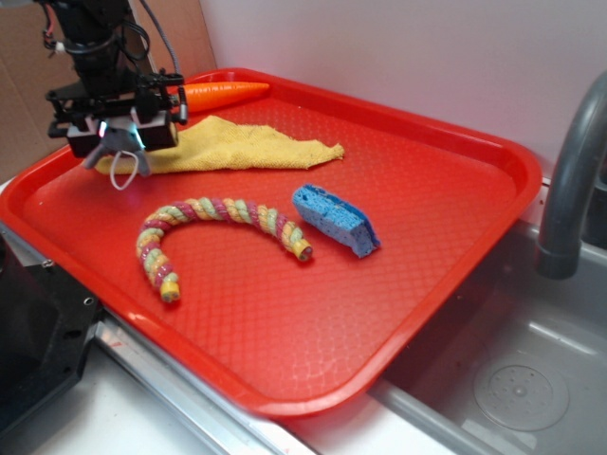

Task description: Grab the gray animal.

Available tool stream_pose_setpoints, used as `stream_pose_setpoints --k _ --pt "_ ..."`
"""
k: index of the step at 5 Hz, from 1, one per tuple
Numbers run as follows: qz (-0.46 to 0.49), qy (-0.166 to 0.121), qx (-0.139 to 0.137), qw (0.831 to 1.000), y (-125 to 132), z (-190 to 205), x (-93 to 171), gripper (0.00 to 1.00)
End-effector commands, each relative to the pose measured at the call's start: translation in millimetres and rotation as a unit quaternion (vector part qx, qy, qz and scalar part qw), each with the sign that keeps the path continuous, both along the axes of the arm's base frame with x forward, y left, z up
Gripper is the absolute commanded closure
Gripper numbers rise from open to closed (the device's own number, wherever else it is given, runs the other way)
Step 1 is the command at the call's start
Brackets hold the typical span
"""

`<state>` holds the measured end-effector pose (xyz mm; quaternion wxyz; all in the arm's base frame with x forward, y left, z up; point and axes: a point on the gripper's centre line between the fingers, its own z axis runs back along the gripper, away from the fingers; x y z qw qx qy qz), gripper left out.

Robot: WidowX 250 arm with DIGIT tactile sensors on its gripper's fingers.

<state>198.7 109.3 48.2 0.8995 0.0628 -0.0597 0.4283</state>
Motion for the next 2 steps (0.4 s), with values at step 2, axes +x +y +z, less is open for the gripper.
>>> stream_pose_setpoints --k 2 --pt "-0.302 0.014 -0.052 0.952 -78.7 95.1 5.8 1.0"
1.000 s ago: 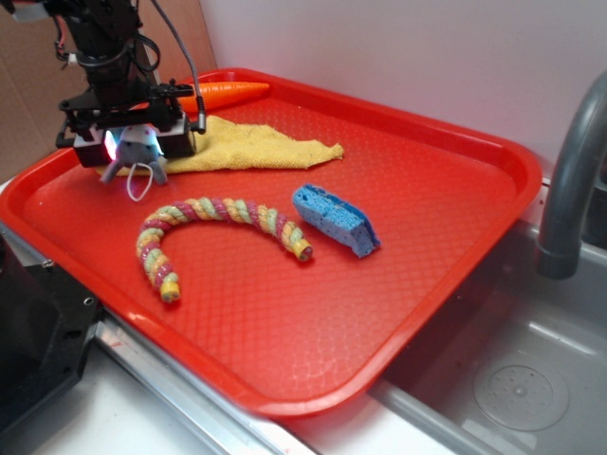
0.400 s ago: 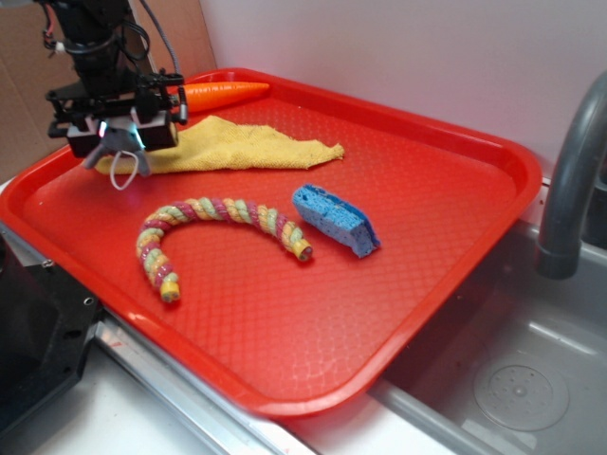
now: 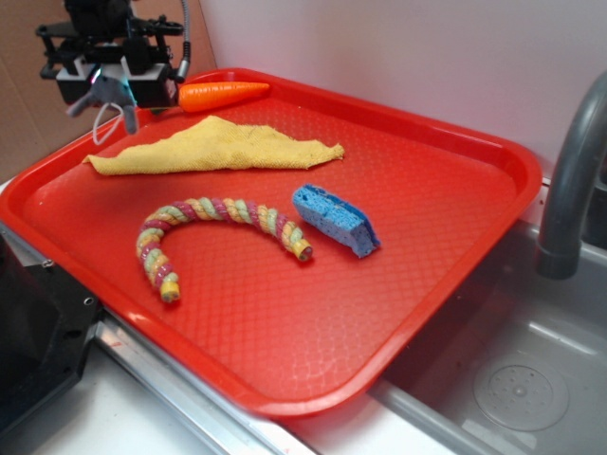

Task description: Grab the gray animal.

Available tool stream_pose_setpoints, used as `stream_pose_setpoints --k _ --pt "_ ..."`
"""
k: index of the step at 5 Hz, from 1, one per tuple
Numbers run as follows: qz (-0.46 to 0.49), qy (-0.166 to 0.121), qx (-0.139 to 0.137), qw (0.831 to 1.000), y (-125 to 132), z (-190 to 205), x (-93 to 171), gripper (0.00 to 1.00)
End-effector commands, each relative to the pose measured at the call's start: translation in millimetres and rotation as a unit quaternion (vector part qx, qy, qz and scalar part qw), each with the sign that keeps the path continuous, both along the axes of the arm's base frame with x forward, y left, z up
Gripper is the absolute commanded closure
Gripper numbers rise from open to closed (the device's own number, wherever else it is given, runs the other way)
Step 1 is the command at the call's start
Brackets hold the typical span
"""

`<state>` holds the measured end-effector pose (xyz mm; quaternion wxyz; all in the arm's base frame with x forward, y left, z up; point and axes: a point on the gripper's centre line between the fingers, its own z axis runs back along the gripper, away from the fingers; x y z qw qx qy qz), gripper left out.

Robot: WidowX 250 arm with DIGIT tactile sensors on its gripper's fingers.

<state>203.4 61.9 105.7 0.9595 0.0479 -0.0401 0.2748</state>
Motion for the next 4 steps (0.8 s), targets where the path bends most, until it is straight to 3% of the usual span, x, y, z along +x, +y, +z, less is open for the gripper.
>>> stream_pose_setpoints --k 1,2,3,4 --pt "-0.236 0.0 -0.064 0.97 -64.0 53.0 -6.2 1.0" --pt "-0.273 -0.009 -0.072 0.959 -87.5 65.6 -15.6 1.0" --pt "-0.246 -0.023 -0.084 0.965 -103.1 80.1 -27.0 1.0" --pt "-0.218 -0.012 -0.088 0.972 -100.1 76.2 -26.9 1.0"
